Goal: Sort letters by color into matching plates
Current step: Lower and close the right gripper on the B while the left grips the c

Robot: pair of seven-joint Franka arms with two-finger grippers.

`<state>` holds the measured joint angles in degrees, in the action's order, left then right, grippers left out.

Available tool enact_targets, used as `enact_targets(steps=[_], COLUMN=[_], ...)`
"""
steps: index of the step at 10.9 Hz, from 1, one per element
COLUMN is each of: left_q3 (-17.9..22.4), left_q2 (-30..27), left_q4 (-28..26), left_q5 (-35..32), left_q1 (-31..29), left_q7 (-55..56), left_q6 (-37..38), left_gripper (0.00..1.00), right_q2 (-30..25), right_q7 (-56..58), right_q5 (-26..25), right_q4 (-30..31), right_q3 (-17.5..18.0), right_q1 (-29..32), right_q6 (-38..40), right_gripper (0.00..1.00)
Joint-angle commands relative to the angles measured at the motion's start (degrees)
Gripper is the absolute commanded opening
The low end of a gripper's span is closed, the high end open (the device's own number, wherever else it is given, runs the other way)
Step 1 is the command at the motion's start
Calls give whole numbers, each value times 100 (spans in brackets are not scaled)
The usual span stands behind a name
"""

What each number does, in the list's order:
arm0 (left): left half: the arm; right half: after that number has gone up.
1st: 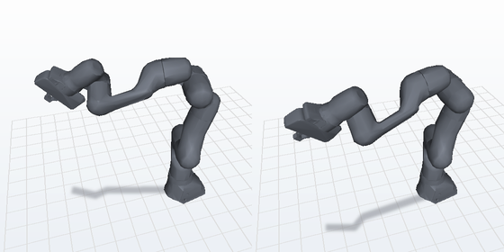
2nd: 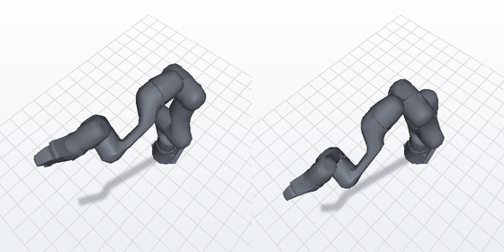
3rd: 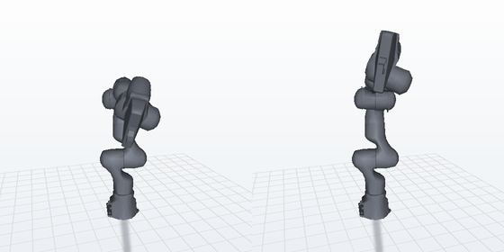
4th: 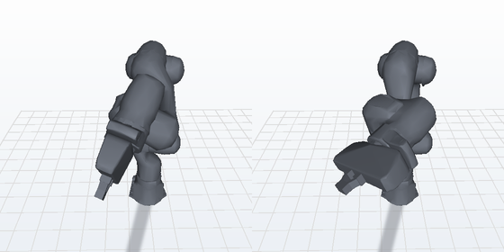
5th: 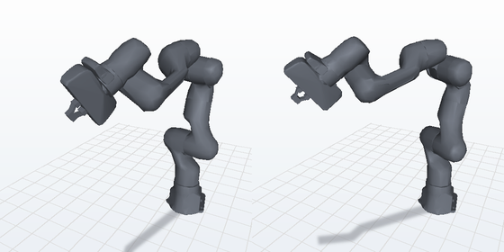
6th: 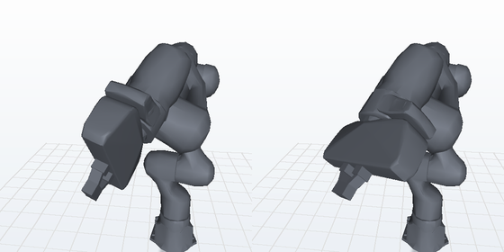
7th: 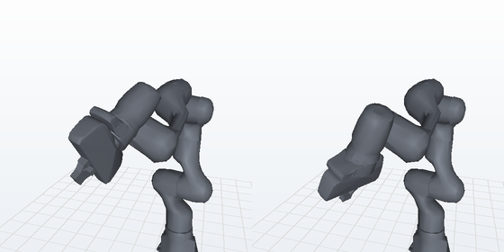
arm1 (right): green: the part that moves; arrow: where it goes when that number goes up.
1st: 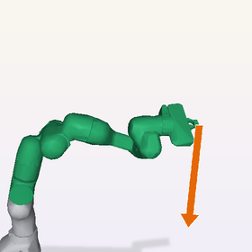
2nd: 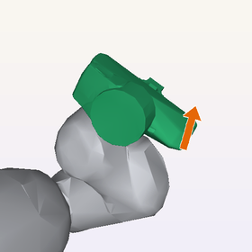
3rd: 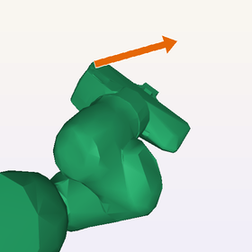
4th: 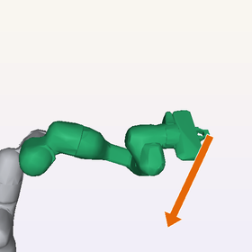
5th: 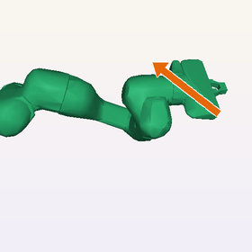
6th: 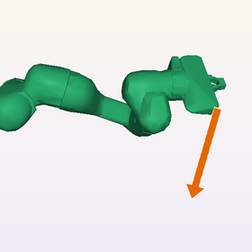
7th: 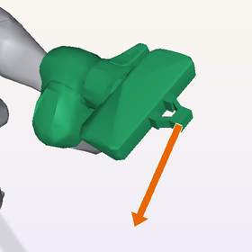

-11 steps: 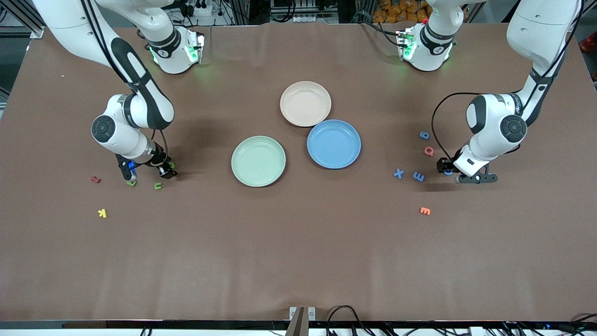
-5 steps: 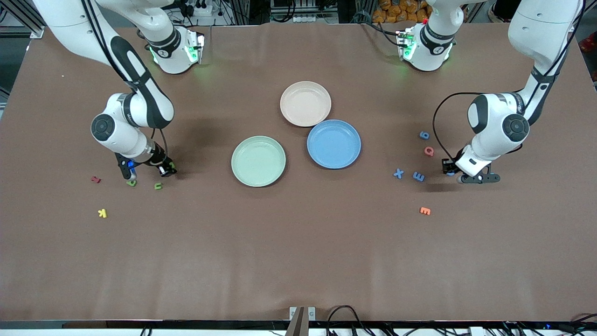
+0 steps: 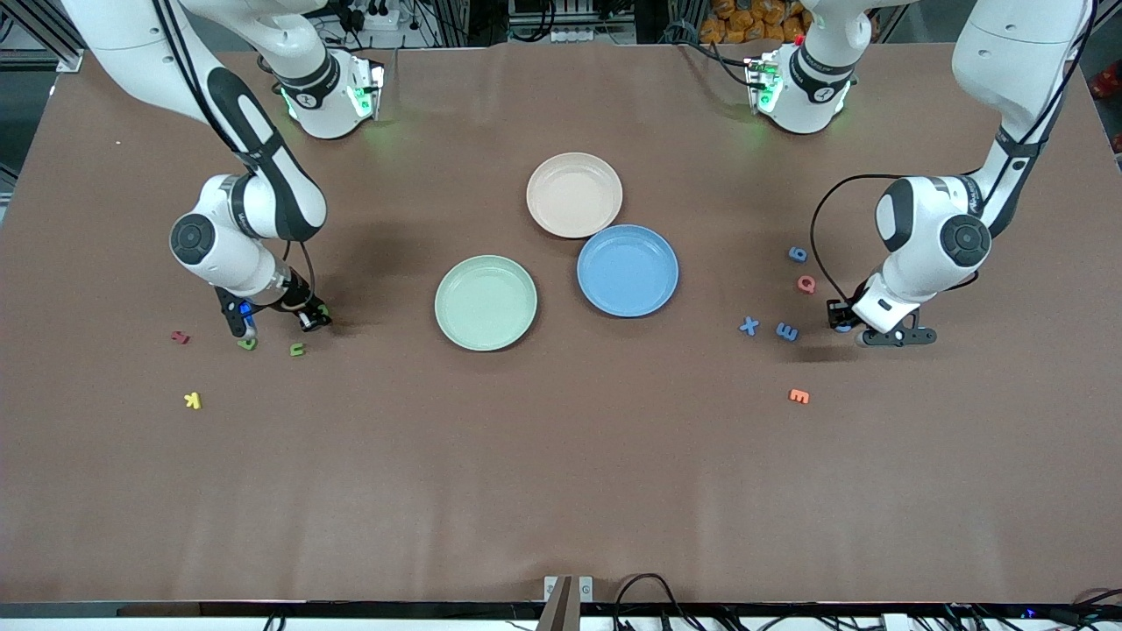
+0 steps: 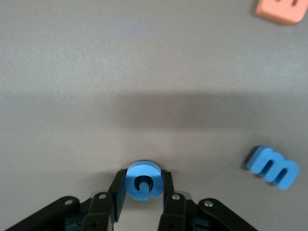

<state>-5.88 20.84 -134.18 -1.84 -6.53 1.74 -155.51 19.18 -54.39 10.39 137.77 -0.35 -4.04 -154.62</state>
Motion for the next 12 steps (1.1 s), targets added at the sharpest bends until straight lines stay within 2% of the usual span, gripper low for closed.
enact_targets(steps=[1,4,6,12], left_q3=[-10,-36,-246,-1107], left_q2=[-80,-203,-203,-203], left_q4=[365,847,1270,1482], left_q5=[-106,-106,-106,-106], left_q1=[178,327,521,776], left_q7=[282,404,1122,2582], left_q6=[624,1475,2206,2455], left_gripper=[0,0,0,0], right_q2=[-99,-90,-99,-143], right_q7=[148,157,148,210], right_q5=[86,86,86,60], right_q4=[189,189,189,136], right_q3=[-26,-26,-26,-26], right_q1=[17,44,44,-9], right_q6=[-33,-33,-42,28], right_gripper=[38,30,24,22])
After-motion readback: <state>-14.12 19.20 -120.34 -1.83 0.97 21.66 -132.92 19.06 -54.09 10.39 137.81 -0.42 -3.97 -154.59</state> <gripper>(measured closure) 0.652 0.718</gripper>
